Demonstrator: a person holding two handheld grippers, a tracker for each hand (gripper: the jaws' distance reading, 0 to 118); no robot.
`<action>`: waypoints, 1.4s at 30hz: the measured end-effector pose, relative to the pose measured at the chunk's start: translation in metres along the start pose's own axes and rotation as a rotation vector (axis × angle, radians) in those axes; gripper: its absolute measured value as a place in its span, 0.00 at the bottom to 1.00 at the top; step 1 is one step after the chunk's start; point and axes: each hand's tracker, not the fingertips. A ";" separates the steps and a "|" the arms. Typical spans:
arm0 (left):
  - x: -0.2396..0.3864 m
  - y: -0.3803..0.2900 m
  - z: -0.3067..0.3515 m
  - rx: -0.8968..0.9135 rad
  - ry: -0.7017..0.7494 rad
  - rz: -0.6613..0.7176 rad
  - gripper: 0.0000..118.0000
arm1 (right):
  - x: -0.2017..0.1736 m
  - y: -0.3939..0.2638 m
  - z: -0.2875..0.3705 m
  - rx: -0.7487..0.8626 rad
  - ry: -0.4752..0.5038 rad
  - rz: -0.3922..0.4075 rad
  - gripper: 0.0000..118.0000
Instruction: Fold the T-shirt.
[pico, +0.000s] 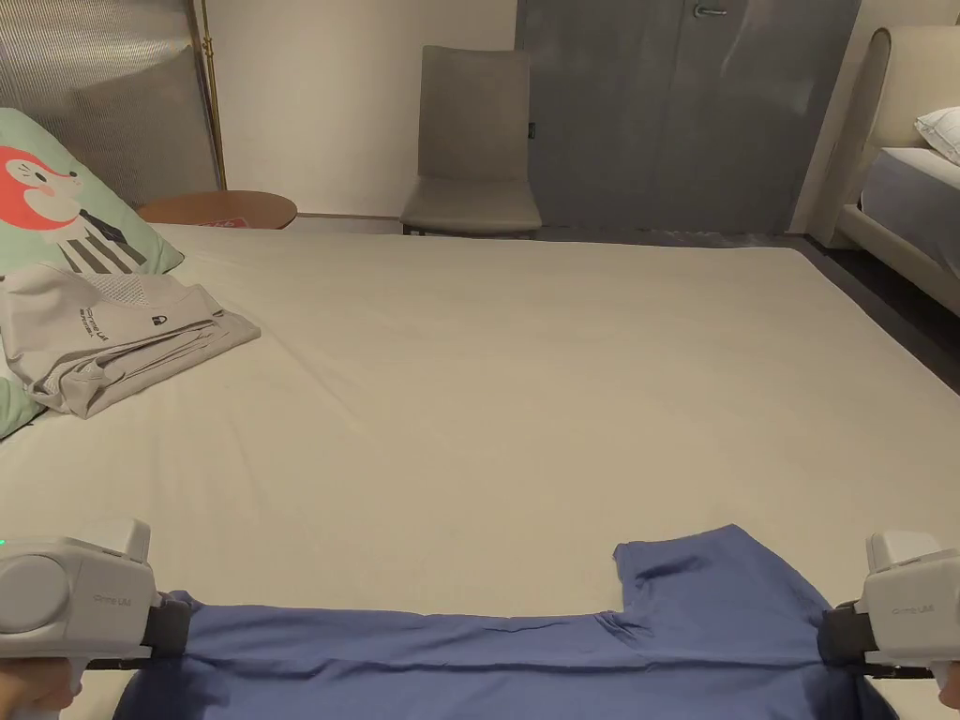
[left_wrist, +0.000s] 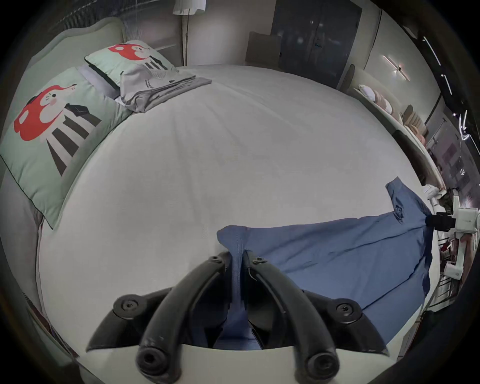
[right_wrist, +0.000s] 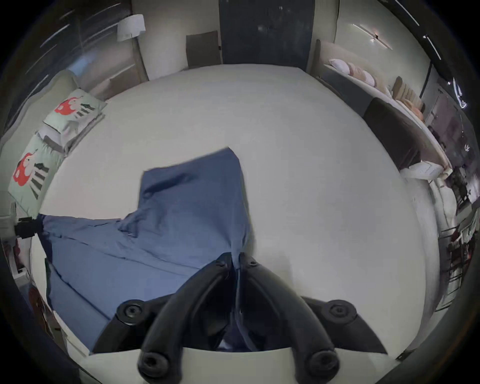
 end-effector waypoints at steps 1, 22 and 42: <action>-0.001 -0.002 0.008 0.006 -0.003 -0.002 0.04 | 0.001 -0.002 0.010 0.011 0.009 -0.001 0.04; -0.029 -0.201 0.096 -0.033 0.045 -0.039 0.03 | 0.008 -0.181 0.119 -0.127 0.052 0.025 0.04; -0.020 -0.180 0.167 0.318 -0.031 0.080 0.91 | 0.001 -0.178 0.159 0.269 -0.015 -0.075 0.77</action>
